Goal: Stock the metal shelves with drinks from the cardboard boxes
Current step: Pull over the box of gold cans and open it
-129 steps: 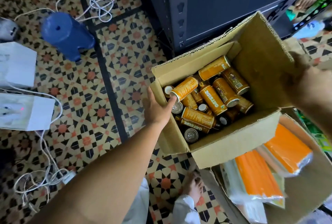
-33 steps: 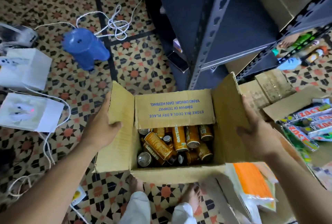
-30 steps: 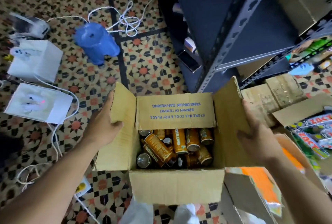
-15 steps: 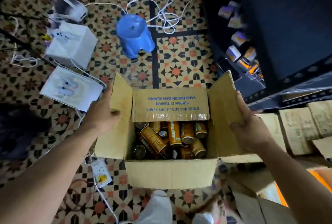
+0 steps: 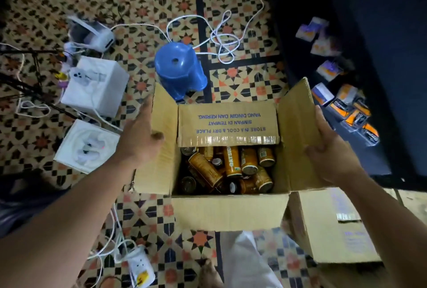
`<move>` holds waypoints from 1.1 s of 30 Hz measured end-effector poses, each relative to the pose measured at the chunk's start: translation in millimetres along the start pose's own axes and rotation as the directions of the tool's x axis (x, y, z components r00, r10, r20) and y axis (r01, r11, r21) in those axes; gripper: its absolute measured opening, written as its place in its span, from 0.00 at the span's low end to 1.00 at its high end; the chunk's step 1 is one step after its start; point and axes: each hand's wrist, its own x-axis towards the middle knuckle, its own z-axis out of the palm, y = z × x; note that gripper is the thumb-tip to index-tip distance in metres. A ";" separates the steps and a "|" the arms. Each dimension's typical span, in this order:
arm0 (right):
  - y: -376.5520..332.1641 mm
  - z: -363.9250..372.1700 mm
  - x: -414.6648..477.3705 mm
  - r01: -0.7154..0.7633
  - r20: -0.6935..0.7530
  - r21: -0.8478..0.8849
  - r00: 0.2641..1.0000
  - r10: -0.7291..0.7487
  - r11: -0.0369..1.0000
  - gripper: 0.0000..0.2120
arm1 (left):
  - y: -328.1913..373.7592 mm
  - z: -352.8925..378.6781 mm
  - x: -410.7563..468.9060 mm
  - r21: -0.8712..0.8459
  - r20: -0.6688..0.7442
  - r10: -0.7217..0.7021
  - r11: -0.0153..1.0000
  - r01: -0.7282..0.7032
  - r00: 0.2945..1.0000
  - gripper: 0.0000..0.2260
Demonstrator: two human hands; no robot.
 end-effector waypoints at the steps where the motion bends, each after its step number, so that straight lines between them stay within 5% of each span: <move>1: -2.5 -2.5 14.5 -0.005 0.008 0.007 1.000 0.005 1.000 0.43 | 8.3 2.1 16.0 0.006 0.004 0.006 1.000 -0.006 1.000 0.47; 7: -12.7 -16.4 84.0 -0.112 -0.009 0.012 0.994 0.112 0.994 0.44 | 50.6 5.6 91.3 0.068 0.043 -0.002 0.998 0.000 0.999 0.45; 23: -65.0 -13.2 173.1 -0.296 -0.179 0.141 0.931 0.318 0.945 0.47 | 83.8 -1.5 304.2 0.061 0.208 0.259 0.959 -0.277 0.943 0.44; 33: -91.0 31.1 171.6 -0.432 -0.183 0.419 0.821 0.540 0.799 0.46 | 145.1 -20.1 400.5 0.172 0.382 0.424 0.840 -0.515 0.821 0.47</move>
